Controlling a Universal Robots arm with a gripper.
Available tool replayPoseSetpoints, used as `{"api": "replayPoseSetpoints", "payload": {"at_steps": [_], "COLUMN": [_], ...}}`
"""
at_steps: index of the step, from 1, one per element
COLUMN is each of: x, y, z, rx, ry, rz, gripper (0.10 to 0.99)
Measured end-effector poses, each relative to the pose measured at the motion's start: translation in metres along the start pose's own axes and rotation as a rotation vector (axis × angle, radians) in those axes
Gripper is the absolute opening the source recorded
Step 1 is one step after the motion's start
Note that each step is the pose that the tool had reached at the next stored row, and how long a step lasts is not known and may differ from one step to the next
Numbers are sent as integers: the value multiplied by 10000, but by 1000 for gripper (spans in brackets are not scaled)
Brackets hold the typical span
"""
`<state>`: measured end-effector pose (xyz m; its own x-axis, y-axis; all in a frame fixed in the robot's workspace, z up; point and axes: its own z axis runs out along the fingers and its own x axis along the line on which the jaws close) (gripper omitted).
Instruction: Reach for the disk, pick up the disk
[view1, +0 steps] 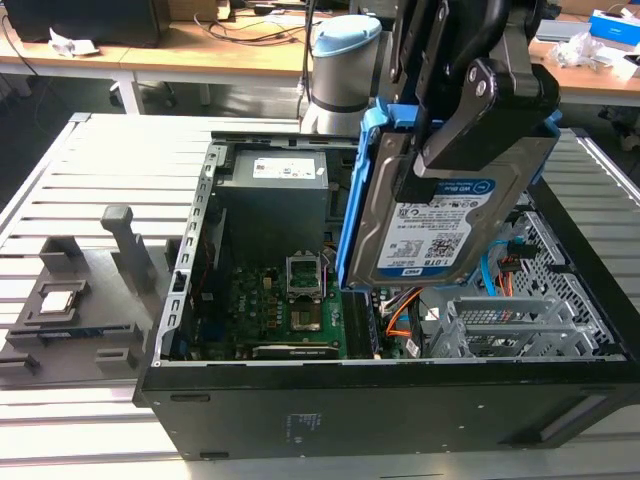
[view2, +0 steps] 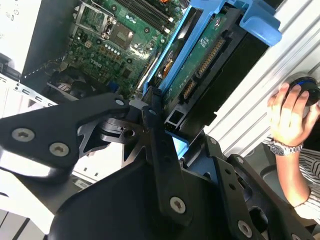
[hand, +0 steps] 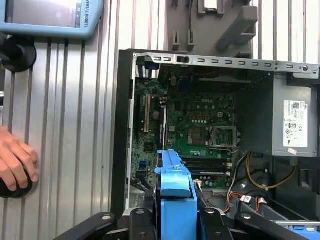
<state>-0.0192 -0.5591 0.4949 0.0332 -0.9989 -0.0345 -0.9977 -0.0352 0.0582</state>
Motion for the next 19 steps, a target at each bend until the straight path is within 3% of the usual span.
{"api": "replayPoseSetpoints", "payload": {"at_steps": [19], "x": [272], "y": [9], "z": [1], "rx": [0], "ry": [2], "rz": [0], "gripper": [365]}}
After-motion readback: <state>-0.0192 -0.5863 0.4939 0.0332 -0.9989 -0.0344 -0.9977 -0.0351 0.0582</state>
